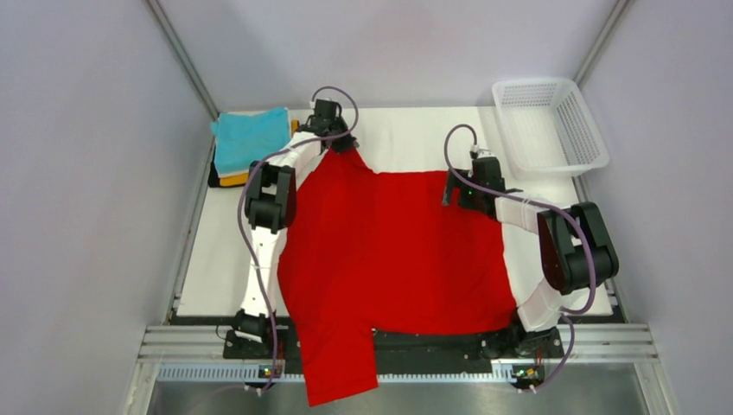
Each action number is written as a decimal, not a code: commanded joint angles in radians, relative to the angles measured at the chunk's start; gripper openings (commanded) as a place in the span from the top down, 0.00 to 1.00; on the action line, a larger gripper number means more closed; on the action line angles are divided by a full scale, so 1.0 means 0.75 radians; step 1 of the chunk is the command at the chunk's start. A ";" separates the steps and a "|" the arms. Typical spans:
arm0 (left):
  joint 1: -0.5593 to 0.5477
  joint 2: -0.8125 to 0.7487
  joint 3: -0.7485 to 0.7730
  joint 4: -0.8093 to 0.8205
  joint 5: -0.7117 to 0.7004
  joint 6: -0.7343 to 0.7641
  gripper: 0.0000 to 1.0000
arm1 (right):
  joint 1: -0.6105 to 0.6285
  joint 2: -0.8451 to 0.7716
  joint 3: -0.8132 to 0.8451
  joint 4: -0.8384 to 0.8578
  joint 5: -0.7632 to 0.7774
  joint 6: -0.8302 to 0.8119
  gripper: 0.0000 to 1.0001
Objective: Fold and stack the t-shirts
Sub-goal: Flatten out the tshirt
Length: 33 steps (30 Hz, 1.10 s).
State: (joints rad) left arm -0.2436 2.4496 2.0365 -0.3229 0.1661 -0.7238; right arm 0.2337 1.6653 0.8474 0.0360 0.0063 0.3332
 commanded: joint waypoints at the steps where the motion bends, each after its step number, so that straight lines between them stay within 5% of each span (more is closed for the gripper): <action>1: -0.001 0.062 0.141 0.175 0.107 -0.088 1.00 | 0.006 -0.015 0.021 -0.046 0.068 -0.016 0.01; 10: -0.025 0.168 0.357 0.218 0.080 -0.088 1.00 | 0.007 -0.067 0.003 -0.097 0.121 -0.021 0.01; 12: -0.026 0.100 0.326 0.149 0.067 -0.037 0.93 | 0.008 -0.079 -0.010 -0.097 0.119 -0.022 0.01; 16: -0.027 -0.166 0.031 0.120 0.017 0.073 0.70 | 0.006 -0.085 -0.025 -0.095 0.116 -0.021 0.01; 22: -0.026 -0.568 -0.498 0.147 -0.273 0.127 0.54 | 0.006 -0.093 -0.024 -0.094 0.118 -0.032 0.01; 26: -0.025 -0.579 -0.564 0.078 -0.365 0.112 0.54 | 0.007 -0.089 -0.020 -0.090 0.119 -0.037 0.01; 33: -0.024 -0.391 -0.443 0.072 -0.251 0.056 0.62 | 0.007 -0.047 0.000 -0.091 0.112 -0.038 0.01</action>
State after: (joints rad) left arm -0.2630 2.0697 1.6451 -0.2569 -0.0429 -0.6609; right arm 0.2340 1.6356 0.8356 -0.0311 0.0784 0.3149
